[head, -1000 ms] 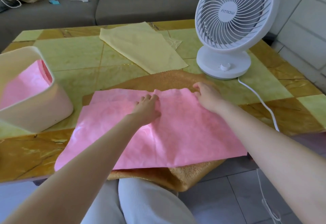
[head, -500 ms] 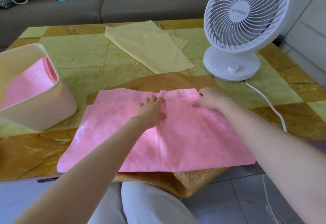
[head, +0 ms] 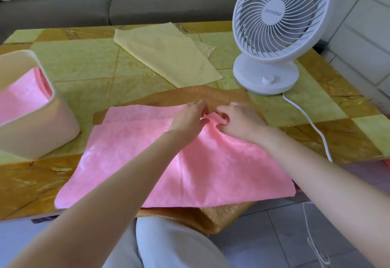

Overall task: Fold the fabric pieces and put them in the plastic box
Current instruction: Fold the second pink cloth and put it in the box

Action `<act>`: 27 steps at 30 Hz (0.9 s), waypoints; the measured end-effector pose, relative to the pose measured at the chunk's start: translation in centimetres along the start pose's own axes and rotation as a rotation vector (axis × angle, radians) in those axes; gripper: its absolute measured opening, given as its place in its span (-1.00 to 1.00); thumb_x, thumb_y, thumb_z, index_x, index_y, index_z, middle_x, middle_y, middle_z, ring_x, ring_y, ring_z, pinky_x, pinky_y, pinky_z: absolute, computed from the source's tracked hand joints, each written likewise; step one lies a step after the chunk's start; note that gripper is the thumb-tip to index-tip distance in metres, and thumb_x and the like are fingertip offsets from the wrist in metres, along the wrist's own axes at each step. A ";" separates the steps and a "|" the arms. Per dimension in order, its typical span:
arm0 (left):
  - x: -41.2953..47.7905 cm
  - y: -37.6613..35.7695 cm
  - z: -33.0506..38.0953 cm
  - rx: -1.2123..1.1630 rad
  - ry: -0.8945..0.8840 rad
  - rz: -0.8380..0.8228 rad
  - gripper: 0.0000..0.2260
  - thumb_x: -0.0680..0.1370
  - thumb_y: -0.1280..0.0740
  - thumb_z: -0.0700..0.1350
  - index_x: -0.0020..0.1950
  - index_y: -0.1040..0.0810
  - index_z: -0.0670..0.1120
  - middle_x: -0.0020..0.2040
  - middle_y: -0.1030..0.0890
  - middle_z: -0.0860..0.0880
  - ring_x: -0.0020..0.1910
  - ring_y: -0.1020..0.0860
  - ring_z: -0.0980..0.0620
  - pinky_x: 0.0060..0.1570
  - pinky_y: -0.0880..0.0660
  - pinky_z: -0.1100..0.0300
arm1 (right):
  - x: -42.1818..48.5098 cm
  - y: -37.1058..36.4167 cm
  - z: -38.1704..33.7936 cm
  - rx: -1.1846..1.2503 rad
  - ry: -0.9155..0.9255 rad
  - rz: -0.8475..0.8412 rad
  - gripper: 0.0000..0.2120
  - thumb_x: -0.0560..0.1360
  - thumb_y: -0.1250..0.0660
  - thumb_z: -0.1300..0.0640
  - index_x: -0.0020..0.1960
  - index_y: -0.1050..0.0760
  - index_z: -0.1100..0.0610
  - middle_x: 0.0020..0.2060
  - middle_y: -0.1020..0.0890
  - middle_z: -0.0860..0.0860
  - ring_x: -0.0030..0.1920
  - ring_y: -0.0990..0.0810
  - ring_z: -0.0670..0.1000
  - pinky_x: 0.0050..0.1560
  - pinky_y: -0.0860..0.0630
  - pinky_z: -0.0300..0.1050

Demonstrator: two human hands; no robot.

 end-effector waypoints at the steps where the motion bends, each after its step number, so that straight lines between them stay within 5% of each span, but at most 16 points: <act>1: -0.1 0.0 0.0 0.006 -0.002 0.013 -0.85 0.52 -0.35 -0.18 0.06 -0.51 -0.19 0.08 -0.52 -0.13 0.08 -0.48 -0.12 0.02 -0.45 0.00 | -0.2 0.0 -0.1 0.007 0.009 -0.019 -0.72 0.35 -0.34 0.18 -0.36 -0.24 0.01 -0.47 -0.37 -0.11 -0.27 -0.43 0.02 -0.40 -0.20 -0.22; 6: -0.8 0.1 -0.1 0.074 -0.049 0.025 -0.91 0.56 -0.29 -0.18 0.00 -0.49 -0.19 0.04 -0.52 -0.09 0.01 -0.48 -0.09 -0.02 -0.47 -0.03 | -0.5 0.0 -0.4 -0.007 0.053 -0.117 -0.67 0.36 -0.34 0.10 -0.39 -0.18 -0.01 -0.32 -0.36 -0.08 -0.19 -0.38 0.01 -0.36 -0.19 -0.18; 10: -0.4 0.4 0.2 0.044 -0.010 0.044 -0.91 0.60 -0.20 -0.20 0.04 -0.42 -0.22 -0.02 -0.55 -0.13 -0.14 -0.51 -0.16 -0.16 -0.49 -0.07 | -0.3 1.7 -0.1 -0.069 0.051 -0.060 -0.73 0.36 -0.39 -0.03 -0.33 -0.36 0.08 -0.10 -0.48 -0.09 -0.04 -0.37 -0.02 -0.18 -0.26 -0.11; 15: 0.9 0.3 0.8 0.051 0.019 0.039 -0.94 0.62 -0.15 -0.19 0.00 -0.36 -0.18 -0.17 -0.56 -0.19 -0.29 -0.46 -0.15 -0.33 -0.39 0.01 | -1.0 5.0 2.0 -0.217 -0.059 -0.021 -0.74 0.40 -0.37 -0.09 -0.27 -0.42 0.08 -0.40 -0.43 -0.07 -0.24 -0.44 0.07 -0.28 -0.19 -0.12; 19: 1.6 -0.7 2.0 -0.039 0.006 -0.016 -0.83 0.60 -0.19 -0.22 0.19 -0.39 -0.19 0.15 -0.51 -0.18 0.04 -0.52 -0.17 -0.02 -0.48 -0.03 | -1.3 5.7 4.7 -0.382 -0.288 -0.009 -0.79 0.47 -0.35 0.10 0.02 -0.42 0.17 -0.07 -0.56 0.10 0.01 -0.53 0.19 -0.10 -0.39 -0.01; 22: 1.3 -1.5 1.5 0.008 -0.031 -0.064 -0.66 0.59 -0.22 -0.18 0.37 -0.30 -0.11 0.35 -0.36 -0.10 0.25 -0.42 -0.11 0.21 -0.41 0.01 | -1.7 4.0 5.3 -0.417 -0.378 -0.015 -0.57 0.45 -0.28 0.36 0.29 -0.31 0.20 0.19 -0.44 0.15 0.21 -0.42 0.18 0.14 -0.37 0.01; 27: 0.3 0.5 -4.4 0.196 0.089 -0.042 -0.73 0.61 -0.16 -0.08 0.29 -0.40 -0.09 0.29 -0.44 -0.07 0.30 -0.35 -0.08 0.33 -0.27 0.00 | -1.2 -0.1 3.7 -0.161 -0.217 -0.144 -0.60 0.55 -0.23 0.18 0.37 -0.32 0.15 0.31 -0.41 0.09 0.31 -0.38 0.12 0.26 -0.36 0.01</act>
Point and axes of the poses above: each hand's wrist, its own x-axis towards the middle knuckle, its own y-axis out of the back of the hand, z = x × y, the point moved 3 cm from there along x, towards the middle knuckle
